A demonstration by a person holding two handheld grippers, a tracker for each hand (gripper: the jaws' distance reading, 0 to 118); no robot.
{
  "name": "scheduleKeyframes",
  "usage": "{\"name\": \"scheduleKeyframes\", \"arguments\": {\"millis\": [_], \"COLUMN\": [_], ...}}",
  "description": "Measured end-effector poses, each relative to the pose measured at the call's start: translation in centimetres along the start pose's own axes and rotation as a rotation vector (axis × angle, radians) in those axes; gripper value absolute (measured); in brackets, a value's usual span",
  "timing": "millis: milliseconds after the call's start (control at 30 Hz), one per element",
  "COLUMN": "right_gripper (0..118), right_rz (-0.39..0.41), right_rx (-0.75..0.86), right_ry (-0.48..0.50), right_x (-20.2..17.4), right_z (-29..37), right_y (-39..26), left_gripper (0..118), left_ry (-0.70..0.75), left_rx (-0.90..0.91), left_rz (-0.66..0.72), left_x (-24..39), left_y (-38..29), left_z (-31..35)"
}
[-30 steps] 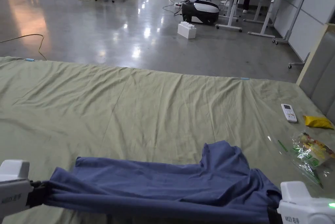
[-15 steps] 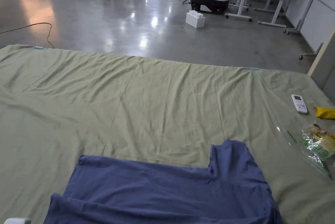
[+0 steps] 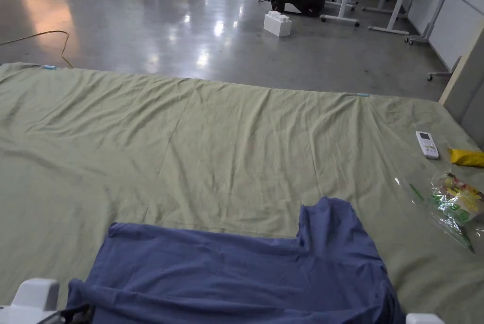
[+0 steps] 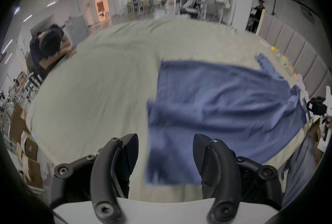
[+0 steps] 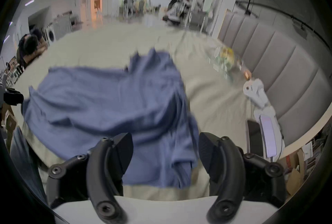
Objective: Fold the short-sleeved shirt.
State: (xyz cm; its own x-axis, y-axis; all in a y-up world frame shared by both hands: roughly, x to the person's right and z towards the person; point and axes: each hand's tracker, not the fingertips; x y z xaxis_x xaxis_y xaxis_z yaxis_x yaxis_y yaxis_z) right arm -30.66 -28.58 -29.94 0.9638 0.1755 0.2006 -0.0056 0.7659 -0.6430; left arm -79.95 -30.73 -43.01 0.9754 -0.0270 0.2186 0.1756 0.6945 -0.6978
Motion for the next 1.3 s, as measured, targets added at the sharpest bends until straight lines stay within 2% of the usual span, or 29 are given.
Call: {"name": "scheduleKeyframes", "arguments": {"millis": [100, 233, 300, 333, 400, 433, 500, 533, 633, 867, 1067, 1300], "right_gripper": [81, 77, 62, 44, 23, 18, 10, 4, 1, 1, 1, 1], "right_rz": [-0.007, -0.051, -0.068, -0.064, -0.076, -0.074, -0.082, -0.092, -0.096, -0.088, -0.071, -0.064], "right_rx": [0.157, 0.319, 0.396, 0.438, 0.485, 0.511, 0.558, 0.555, 0.597, 0.601, 0.552, 0.465], "right_ry": [-0.008, -0.008, -0.011, -0.013, -0.02, -0.028, -0.018, -0.015, -0.026, -0.017, -0.013, -0.021], "right_x": [-1.5, -3.8, -4.9, -5.4, -6.2, -6.5, -6.9, -7.0, -7.2, -7.1, -6.8, -6.3], "right_z": [0.4, 0.9, 0.9, 1.0, 1.0, 1.1, 1.2, 1.2, 1.3, 0.5, -0.9, -3.0], "right_y": [2.1, 4.9, 6.3, 6.8, 7.9, 8.4, 9.1, 9.4, 10.2, 11.0, 10.4, 9.7], "left_gripper": [65, 64, 64, 63, 61, 53, 20, 10, 4, 2, 2, 3], "left_ry": [0.009, 0.013, 0.023, 0.029, 0.046, 0.053, 0.061, 0.07, 0.056, 0.069, 0.035, -0.027], "left_rx": [0.148, 0.299, 0.385, 0.417, 0.487, 0.514, 0.564, 0.578, 0.614, 0.59, 0.337, 0.007], "left_rz": [-0.026, 0.026, 0.046, 0.046, 0.045, 0.04, 0.026, 0.017, 0.036, 0.012, 0.11, 0.085], "left_x": [2.4, 4.5, 5.7, 6.1, 6.9, 7.2, 7.6, 7.8, 7.9, 6.4, 1.1, -3.3], "left_y": [2.6, 5.1, 6.3, 6.9, 7.7, 8.0, 8.6, 8.8, 8.9, 9.2, 10.6, 13.5], "left_z": [1.0, 1.6, 2.3, 2.6, 3.2, 3.5, 4.0, 4.2, 4.9, 4.1, -2.1, -11.3]}}
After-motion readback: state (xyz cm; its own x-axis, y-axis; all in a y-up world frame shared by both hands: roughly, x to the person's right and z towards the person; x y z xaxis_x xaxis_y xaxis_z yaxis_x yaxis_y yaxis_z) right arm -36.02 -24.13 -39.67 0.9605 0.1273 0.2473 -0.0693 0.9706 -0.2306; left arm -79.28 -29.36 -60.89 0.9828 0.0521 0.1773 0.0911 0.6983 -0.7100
